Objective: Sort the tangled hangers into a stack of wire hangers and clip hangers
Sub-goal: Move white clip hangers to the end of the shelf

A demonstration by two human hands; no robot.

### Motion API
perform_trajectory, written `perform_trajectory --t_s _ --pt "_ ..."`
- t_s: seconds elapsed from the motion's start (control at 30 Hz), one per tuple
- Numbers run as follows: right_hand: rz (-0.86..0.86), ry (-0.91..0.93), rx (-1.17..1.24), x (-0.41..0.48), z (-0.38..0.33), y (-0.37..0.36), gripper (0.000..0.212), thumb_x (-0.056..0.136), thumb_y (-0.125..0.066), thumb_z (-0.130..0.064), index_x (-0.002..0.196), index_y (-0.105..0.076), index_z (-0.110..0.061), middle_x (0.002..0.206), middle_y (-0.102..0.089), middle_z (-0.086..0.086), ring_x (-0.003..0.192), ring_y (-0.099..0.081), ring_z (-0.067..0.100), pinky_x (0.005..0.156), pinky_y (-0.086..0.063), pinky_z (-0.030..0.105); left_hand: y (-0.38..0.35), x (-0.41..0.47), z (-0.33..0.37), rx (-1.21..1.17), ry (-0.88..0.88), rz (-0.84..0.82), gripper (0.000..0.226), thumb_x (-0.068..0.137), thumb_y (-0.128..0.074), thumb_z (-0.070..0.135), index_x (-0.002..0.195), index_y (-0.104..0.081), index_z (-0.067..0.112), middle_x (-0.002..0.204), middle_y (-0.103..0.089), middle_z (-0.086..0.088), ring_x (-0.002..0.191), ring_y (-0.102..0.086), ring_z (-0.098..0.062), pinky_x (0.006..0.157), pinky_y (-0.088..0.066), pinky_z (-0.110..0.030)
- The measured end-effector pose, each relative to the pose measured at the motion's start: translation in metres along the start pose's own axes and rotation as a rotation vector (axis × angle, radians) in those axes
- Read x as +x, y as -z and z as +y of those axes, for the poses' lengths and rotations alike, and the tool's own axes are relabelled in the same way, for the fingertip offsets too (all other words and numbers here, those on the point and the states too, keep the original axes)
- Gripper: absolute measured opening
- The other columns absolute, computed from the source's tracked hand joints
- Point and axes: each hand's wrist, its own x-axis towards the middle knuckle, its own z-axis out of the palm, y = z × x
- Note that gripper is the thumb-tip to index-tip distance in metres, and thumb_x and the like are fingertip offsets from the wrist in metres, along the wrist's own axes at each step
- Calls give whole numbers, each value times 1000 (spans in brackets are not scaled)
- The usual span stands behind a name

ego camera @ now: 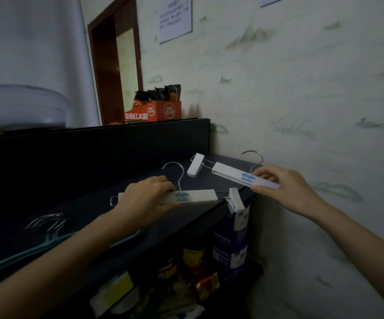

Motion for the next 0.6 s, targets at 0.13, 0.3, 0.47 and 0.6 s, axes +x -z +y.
perform_trajectory --t_s 0.13,0.3,0.47,0.6 --pt "-17 -8 15 47 31 -4 24 75 -74 -28 95 -61 -31 88 -63 -13 81 -61 12 72 -47 27 -22 54 -5 32 35 -8 38 86 -49 52 113 -57 27 112 -54 8 104 -53 -14 68 -39 -30" --pt "-39 9 36 95 67 -18 23 76 -73 -28 94 -60 -32 87 -61 -17 79 -59 8 71 -46 25 -53 109 -9 30 70 -63 38 86 -49 51 114 -57 26 112 -54 7 100 -53 -13 68 -41 -29" --pt "-97 54 6 134 99 -26 22 76 -72 -31 92 -58 -35 92 -64 -11 84 -61 12 74 -47 27 -84 149 -10 27 126 -133 37 86 -50 50 110 -56 23 111 -54 6 98 -53 -14 70 -41 -28" --pt "-170 91 -18 170 129 -31 21 77 -71 -32 95 -60 -33 95 -65 -11 88 -61 11 78 -50 30 -111 179 -11 7 201 -167 37 85 -50 51 108 -56 22 112 -54 6 99 -53 -14 72 -40 -29"
